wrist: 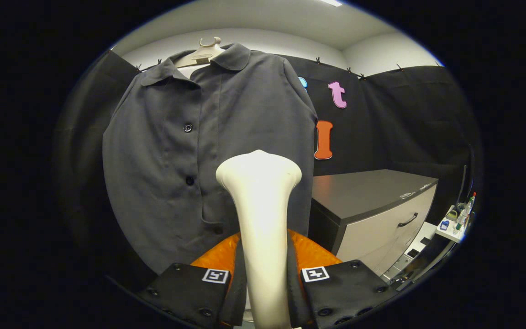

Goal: Iron the clothes twice with a garment steamer, once on the left side and once on the right side.

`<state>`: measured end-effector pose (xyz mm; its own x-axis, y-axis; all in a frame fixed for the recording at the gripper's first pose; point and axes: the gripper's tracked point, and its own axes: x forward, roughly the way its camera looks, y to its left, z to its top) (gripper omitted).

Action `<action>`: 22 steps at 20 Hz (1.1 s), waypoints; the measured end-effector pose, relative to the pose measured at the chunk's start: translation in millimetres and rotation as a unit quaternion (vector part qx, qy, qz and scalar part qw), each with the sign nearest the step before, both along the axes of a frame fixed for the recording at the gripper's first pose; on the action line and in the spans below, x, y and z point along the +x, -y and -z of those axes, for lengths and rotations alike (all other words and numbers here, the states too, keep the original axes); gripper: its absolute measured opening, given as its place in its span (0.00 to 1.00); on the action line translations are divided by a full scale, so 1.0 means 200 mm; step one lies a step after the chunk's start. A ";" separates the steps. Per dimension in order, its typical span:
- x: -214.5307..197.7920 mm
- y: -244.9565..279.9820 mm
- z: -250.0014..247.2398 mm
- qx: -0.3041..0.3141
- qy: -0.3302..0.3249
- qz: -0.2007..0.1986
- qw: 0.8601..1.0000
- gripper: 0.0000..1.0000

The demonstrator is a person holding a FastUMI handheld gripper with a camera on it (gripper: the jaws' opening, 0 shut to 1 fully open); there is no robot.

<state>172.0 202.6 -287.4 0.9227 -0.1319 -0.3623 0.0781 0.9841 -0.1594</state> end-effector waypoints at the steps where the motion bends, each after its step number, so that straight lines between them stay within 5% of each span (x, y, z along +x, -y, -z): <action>1: -0.01 0.00 0.02 0.000 -0.005 0.001 1.000 0.44; 22: -0.33 0.02 0.48 0.016 -0.108 0.012 0.994 0.45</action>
